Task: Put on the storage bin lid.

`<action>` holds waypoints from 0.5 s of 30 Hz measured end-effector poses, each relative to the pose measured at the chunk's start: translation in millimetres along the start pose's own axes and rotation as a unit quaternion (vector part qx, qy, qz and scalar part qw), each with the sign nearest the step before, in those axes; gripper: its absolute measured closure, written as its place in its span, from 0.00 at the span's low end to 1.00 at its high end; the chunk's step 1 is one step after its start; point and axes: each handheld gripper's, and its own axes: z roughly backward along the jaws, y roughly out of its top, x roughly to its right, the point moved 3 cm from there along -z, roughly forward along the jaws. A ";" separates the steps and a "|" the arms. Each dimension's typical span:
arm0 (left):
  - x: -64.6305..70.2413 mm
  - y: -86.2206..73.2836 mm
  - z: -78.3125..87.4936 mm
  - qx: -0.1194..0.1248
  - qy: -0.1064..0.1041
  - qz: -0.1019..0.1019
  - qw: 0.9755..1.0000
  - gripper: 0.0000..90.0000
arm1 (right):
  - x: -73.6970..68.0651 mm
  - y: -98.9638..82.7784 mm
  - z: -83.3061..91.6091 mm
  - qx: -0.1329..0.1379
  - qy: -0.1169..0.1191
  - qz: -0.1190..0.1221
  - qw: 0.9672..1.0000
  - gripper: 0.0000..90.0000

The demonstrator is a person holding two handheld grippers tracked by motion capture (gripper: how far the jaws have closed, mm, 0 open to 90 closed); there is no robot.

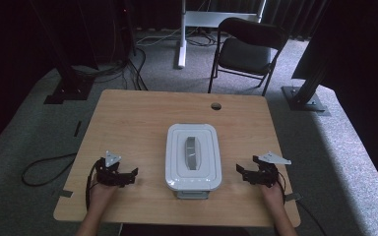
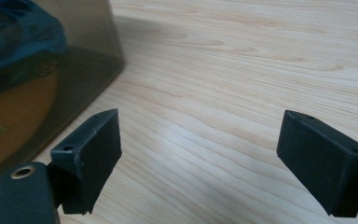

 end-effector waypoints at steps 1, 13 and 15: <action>-2.4 -1.1 1.4 -0.001 0.002 0.002 1.000 0.00 | 1.3 -1.0 1.1 -0.001 -0.011 0.001 1.000 0.14; -30.1 -15.3 10.8 -0.017 0.037 0.029 0.999 0.00 | 16.6 -14.4 7.2 -0.016 -0.090 -0.020 0.996 0.14; -33.9 -18.0 12.9 -0.018 0.040 0.035 0.998 0.00 | 19.3 -16.9 9.2 -0.020 -0.094 -0.024 0.995 0.14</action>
